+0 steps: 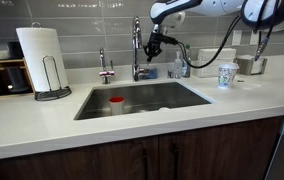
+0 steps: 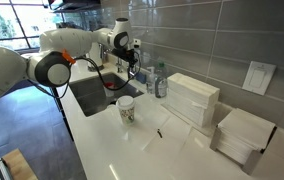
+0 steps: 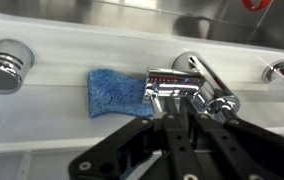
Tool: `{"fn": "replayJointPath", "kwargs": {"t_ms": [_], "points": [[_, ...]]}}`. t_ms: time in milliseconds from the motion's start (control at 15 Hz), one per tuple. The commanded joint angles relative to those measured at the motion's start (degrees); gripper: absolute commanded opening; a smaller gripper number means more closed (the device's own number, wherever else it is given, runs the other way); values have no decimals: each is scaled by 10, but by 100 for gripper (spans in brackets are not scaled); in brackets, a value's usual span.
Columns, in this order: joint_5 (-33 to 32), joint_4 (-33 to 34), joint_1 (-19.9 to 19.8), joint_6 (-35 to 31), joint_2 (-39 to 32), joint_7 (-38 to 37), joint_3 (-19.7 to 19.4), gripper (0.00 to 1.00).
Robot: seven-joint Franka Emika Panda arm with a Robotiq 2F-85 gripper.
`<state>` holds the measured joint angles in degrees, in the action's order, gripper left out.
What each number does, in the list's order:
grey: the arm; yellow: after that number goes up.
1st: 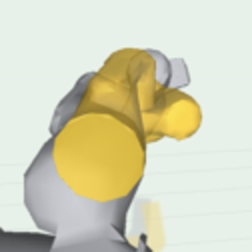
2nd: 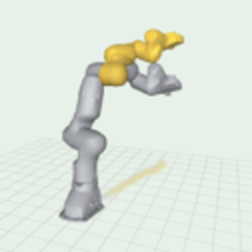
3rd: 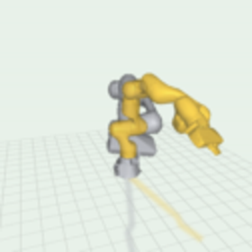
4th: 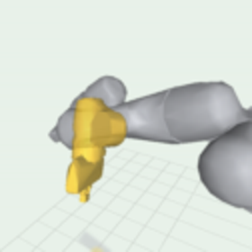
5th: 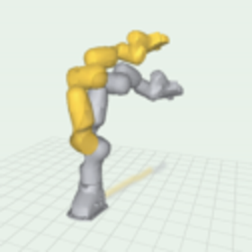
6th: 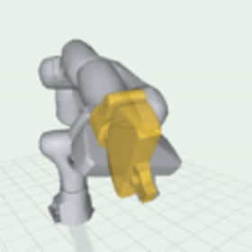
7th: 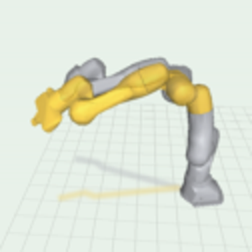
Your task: Turn the faucet handle forward
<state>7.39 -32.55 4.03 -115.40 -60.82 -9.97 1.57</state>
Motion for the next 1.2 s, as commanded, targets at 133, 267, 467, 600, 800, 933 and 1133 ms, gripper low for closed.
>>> {"fn": "replayJointPath", "kwargs": {"t_ms": [133,267,467,600,800,933,1133], "points": [[-1,9,12,92,10,1,4,3],[-6,15,16,91,8,-4,-3,3],[-6,19,14,91,12,-7,-7,45],[-10,23,12,89,15,-14,-15,50],[-9,35,7,62,14,-20,-24,40],[-11,45,6,30,9,-25,-32,25],[-8,48,6,-14,2,-29,-38,0]]}}
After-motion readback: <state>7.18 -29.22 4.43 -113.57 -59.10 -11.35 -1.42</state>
